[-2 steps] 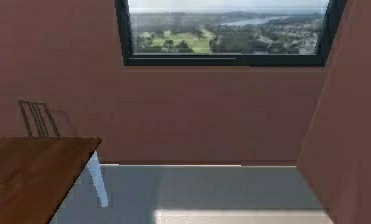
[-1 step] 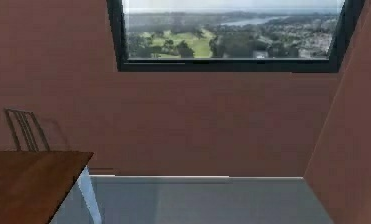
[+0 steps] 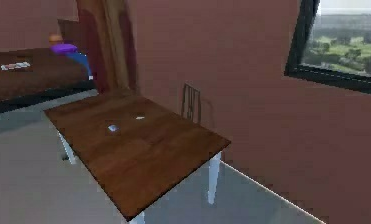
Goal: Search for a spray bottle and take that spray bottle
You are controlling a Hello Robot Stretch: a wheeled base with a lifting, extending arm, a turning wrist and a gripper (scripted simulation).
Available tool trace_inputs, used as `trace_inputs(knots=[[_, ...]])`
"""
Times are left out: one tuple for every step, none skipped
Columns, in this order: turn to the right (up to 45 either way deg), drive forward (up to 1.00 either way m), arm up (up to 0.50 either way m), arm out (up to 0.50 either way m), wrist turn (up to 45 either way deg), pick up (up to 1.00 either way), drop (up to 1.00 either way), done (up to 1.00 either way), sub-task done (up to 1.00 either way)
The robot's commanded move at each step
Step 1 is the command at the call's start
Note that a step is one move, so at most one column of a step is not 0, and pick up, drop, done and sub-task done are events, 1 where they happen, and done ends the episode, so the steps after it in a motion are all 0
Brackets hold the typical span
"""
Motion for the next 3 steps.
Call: trace_inputs(knots=[[-45.0, 0.0, 0.0, 0.0, 0.0, 0.0, 0.0, 0.0, 0.0], [-27.0, 0.0, 0.0, 0.0, 0.0, 0.0, 0.0, 0.0, 0.0], [0.0, 1.0, 0.0, 0.0, 0.0, 0.0, 0.0, 0.0, 0.0]])
